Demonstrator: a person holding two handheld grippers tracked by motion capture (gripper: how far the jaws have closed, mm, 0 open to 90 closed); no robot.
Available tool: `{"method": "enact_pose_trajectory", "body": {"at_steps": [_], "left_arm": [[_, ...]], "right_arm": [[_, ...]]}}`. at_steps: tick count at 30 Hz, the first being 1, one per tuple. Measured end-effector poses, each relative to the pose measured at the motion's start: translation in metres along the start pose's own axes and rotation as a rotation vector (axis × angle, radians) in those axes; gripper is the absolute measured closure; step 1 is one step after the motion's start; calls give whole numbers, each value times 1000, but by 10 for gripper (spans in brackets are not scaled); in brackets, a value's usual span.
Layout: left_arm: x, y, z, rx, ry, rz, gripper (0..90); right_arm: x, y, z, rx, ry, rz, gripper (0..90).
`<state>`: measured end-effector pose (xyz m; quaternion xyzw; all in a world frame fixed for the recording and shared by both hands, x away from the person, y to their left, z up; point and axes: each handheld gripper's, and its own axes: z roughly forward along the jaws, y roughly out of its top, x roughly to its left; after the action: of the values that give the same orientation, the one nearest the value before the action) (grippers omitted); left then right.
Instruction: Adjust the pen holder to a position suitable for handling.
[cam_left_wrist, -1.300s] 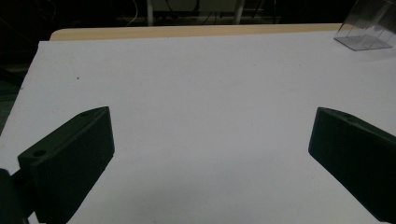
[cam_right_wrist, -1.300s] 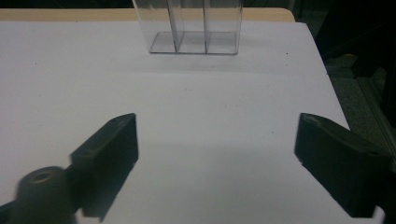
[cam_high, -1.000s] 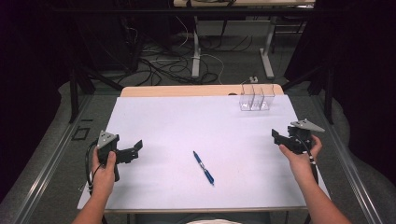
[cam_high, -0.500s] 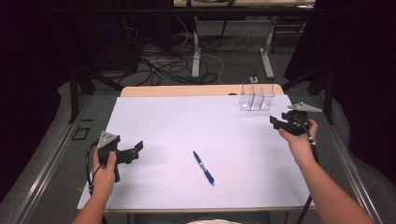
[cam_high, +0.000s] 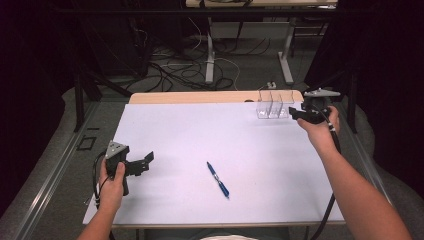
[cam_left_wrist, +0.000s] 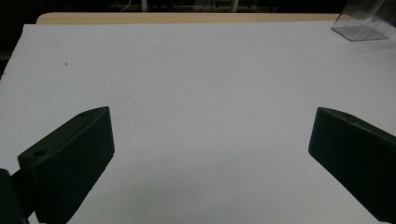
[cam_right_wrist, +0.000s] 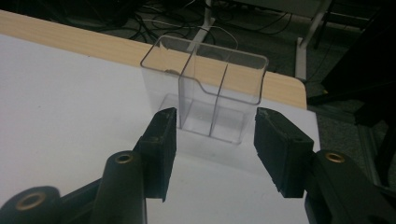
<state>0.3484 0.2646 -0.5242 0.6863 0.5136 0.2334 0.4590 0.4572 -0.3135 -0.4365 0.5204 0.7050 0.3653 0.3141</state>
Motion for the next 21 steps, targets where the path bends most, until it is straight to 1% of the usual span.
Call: {"method": "enact_pose_trajectory", "body": {"at_steps": [1, 3, 5, 6, 8, 9, 10, 13, 14, 16, 17, 19, 20, 21], "left_arm": [[0, 0, 0, 1, 0, 1, 2], [1, 0, 0, 2, -1, 3, 2], [1, 0, 0, 7, 0, 9, 2], [1, 0, 0, 4, 0, 3, 2], [1, -1, 0, 8, 1, -1, 2], [1, -1, 0, 8, 6, 1, 2], [1, -1, 0, 8, 6, 1, 2], [1, -1, 0, 7, 8, -1, 2], [1, -1, 0, 7, 9, 0, 2], [1, -1, 0, 7, 10, -1, 2], [2, -1, 0, 14, 12, 6, 2], [2, -1, 0, 14, 14, 5, 2], [2, -1, 0, 14, 15, 5, 2], [2, -1, 0, 13, 16, 5, 2]], "right_arm": [[-2, 6, 5, 2, -11, -2, 496], [-3, 11, 10, 9, -14, 9, 517], [-4, 13, 14, 12, -16, 13, 519], [-6, 16, 19, 10, -20, 14, 540], [-7, 19, 24, 10, -22, 28, 551], [-8, 19, 27, 12, -27, 24, 553], [-8, 20, 29, 16, -32, 44, 556], [-12, 21, 34, 18, -41, 45, 560], [-14, 21, 39, 21, -44, 57, 579], [-17, 21, 43, 23, -48, 71, 585], [-18, 21, 45, 25, -51, 79, 589], [-20, 21, 47, 29, -54, 87, 592], [-22, 20, 49, 28, -56, 96, 596], [-26, 19, 52, 34, -59, 116, 607]]}}
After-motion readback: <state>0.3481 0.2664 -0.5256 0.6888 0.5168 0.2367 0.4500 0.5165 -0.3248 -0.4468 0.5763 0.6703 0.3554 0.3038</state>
